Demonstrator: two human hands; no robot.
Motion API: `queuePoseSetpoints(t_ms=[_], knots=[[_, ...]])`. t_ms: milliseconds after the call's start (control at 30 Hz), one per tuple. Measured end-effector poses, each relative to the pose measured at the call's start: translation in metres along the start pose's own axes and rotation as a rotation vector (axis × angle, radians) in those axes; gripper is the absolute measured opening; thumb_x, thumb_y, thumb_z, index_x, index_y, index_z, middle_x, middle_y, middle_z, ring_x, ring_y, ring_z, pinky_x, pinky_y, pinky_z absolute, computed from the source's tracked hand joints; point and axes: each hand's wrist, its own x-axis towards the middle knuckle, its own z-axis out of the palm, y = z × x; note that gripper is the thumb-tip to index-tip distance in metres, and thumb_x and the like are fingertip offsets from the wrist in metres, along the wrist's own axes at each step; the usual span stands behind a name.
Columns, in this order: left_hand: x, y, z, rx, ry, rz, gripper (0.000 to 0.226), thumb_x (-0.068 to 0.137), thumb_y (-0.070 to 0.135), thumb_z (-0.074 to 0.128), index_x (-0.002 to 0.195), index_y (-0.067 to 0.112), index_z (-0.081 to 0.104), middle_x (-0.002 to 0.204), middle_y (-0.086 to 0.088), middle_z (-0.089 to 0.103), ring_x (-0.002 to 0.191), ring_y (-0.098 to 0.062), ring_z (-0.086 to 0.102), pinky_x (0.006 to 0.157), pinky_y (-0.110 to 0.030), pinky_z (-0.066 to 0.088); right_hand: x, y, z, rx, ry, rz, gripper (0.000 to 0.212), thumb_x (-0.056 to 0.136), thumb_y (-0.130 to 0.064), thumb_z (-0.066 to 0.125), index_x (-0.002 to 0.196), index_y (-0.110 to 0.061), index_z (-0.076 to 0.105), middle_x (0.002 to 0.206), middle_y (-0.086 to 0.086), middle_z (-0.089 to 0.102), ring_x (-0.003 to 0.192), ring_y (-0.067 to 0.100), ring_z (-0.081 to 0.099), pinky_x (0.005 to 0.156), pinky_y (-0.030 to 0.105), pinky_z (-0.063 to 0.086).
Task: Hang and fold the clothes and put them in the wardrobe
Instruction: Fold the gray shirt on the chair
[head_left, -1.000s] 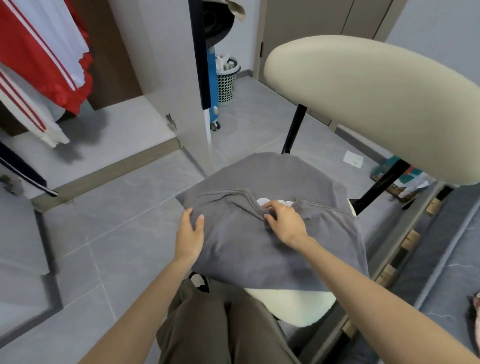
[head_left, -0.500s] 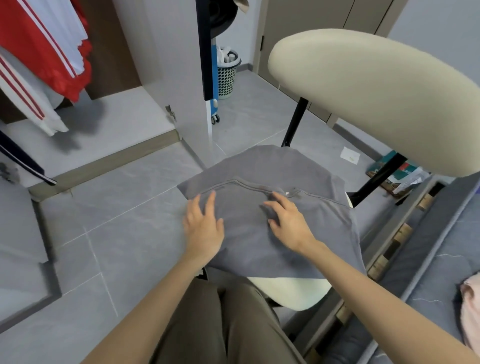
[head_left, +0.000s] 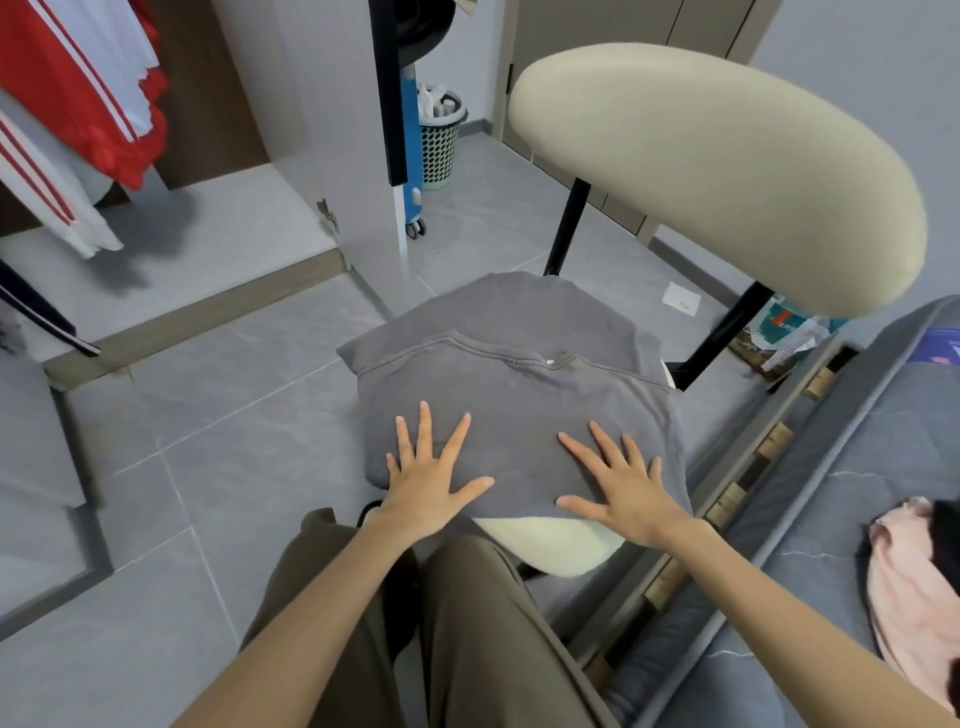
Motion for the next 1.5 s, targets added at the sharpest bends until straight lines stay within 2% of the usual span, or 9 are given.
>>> queuePoseSetpoints(t_ms=[233, 367, 467, 600, 800, 1033, 1267, 1400, 1500], knots=[[-0.010, -0.002, -0.007, -0.063, -0.024, 0.078, 0.104, 0.070, 0.069, 0.068, 0.146, 0.056, -0.003, 0.150, -0.001, -0.042, 0.137, -0.038, -0.037, 0.113, -0.061, -0.003, -0.009, -0.013, 0.015, -0.428, 0.058, -0.156, 0.068, 0.094, -0.063, 0.034, 0.148, -0.049, -0.005, 0.163, 0.000, 0.000, 0.145, 0.047, 0.009, 0.115, 0.057, 0.018], [-0.013, 0.001, -0.005, -0.008, -0.024, 0.085, 0.113, 0.068, 0.063, 0.074, 0.146, 0.053, -0.007, 0.150, -0.002, -0.041, 0.137, -0.039, -0.036, 0.114, -0.060, -0.004, -0.011, -0.020, 0.013, -0.546, 0.156, -0.202, 0.074, 0.077, -0.045, 0.078, 0.142, -0.031, 0.046, 0.141, 0.015, 0.052, 0.114, 0.054, 0.054, 0.084, 0.055, 0.054], [-0.015, 0.002, 0.001, 0.073, 0.018, 0.137, 0.110, 0.074, 0.056, 0.072, 0.148, 0.048, -0.010, 0.153, -0.003, -0.036, 0.139, -0.037, -0.034, 0.115, -0.062, 0.000, -0.005, -0.006, 0.023, -0.537, 0.116, -0.202, 0.077, 0.101, -0.028, 0.048, 0.150, -0.035, -0.010, 0.163, 0.009, 0.006, 0.142, 0.049, 0.018, 0.114, 0.052, 0.029], [-0.017, -0.001, 0.002, 0.091, 0.045, 0.223, 0.103, 0.079, 0.048, 0.069, 0.150, 0.046, -0.005, 0.157, 0.001, -0.029, 0.142, -0.034, -0.030, 0.115, -0.061, 0.001, -0.012, -0.005, 0.011, -0.338, 0.073, -0.164, 0.059, 0.105, -0.023, 0.035, 0.154, -0.032, 0.004, 0.163, -0.005, 0.004, 0.149, 0.032, 0.010, 0.119, 0.037, 0.020], [-0.018, 0.002, 0.001, 0.209, 0.065, 0.232, 0.093, 0.083, 0.037, 0.057, 0.151, 0.040, -0.006, 0.160, 0.001, -0.017, 0.145, -0.031, -0.021, 0.116, -0.058, 0.002, -0.029, -0.011, -0.006, 0.101, 0.276, -0.119, 0.034, 0.104, -0.017, 0.040, 0.135, -0.022, 0.052, 0.134, -0.004, 0.058, 0.124, 0.022, 0.054, 0.100, 0.038, 0.041], [-0.020, 0.008, 0.007, 0.405, 0.205, 0.155, 0.087, 0.090, 0.028, 0.048, 0.152, 0.030, -0.014, 0.162, -0.006, -0.007, 0.148, -0.034, -0.005, 0.118, -0.053, 0.012, -0.022, -0.020, -0.003, 0.208, 0.519, 0.011, 0.024, 0.103, -0.031, 0.041, 0.116, -0.024, 0.059, 0.108, -0.005, 0.067, 0.098, 0.023, 0.061, 0.076, 0.038, 0.045], [-0.032, 0.010, -0.014, 0.196, 0.395, 0.157, 0.064, 0.093, 0.018, 0.057, 0.150, 0.024, 0.030, 0.157, -0.007, 0.027, 0.144, -0.032, 0.026, 0.116, -0.048, 0.027, -0.022, -0.013, 0.014, -0.051, 0.600, -0.045, 0.023, 0.100, -0.018, 0.051, 0.119, -0.008, 0.059, 0.104, 0.008, 0.066, 0.091, 0.030, 0.061, 0.083, 0.043, 0.047], [-0.040, 0.012, -0.023, 0.101, 0.642, 0.264, 0.051, 0.073, -0.009, 0.073, 0.122, 0.001, 0.063, 0.125, -0.014, 0.063, 0.116, -0.036, 0.060, 0.095, -0.053, 0.050, -0.036, 0.004, 0.036, -0.024, 0.566, -0.015, 0.027, 0.096, -0.011, 0.054, 0.122, -0.008, 0.058, 0.116, 0.008, 0.064, 0.108, 0.030, 0.058, 0.097, 0.043, 0.043], [-0.042, 0.009, -0.032, 0.108, 0.766, 0.329, 0.038, 0.071, -0.013, 0.074, 0.107, -0.002, 0.069, 0.109, -0.013, 0.070, 0.099, -0.031, 0.069, 0.087, -0.050, 0.055, -0.041, 0.007, 0.036, 0.078, 0.667, 0.031, 0.022, 0.092, -0.001, 0.058, 0.113, -0.003, 0.062, 0.105, 0.013, 0.068, 0.098, 0.034, 0.063, 0.086, 0.045, 0.049]])
